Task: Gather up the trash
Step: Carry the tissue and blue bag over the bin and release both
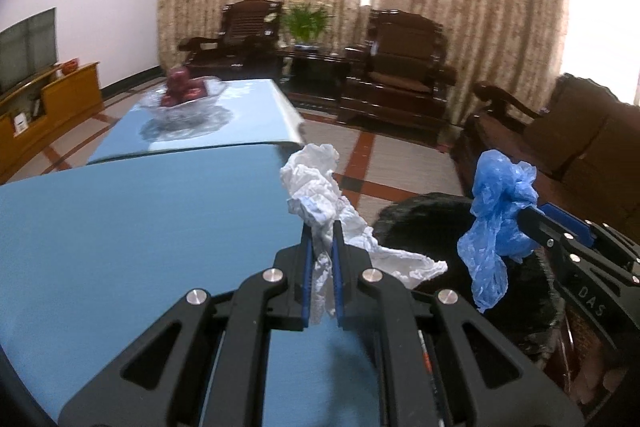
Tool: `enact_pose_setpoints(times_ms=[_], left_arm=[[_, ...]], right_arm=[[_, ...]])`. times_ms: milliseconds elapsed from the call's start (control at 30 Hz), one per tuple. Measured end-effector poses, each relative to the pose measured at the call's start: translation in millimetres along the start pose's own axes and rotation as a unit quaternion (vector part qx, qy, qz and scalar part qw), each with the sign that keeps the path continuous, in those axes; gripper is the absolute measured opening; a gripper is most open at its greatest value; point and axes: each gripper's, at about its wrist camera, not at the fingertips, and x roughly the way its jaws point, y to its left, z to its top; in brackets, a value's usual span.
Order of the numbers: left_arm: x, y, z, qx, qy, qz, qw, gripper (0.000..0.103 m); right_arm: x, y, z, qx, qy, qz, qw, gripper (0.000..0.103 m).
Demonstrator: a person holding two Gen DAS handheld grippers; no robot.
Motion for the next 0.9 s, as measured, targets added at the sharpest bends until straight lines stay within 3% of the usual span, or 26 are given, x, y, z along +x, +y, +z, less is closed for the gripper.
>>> enact_pose_setpoints(times_ms=[367,800,900], left_arm=[[49,-61,-6,0.026,0.019,-0.057,0.9978,0.008],[87,-86,-18,0.052,0.042,-0.072,0.9952,0.008],[91,-89,-19,0.053,0.049,-0.081,0.9941,0.018]], right_arm=[[16,-54,-21,0.016,0.026,-0.054,0.998,0.03],[35,-82,-34,0.038,0.043,-0.076,0.995,0.031],[42,-83,-38,0.03,0.053,-0.086,0.994,0.038]])
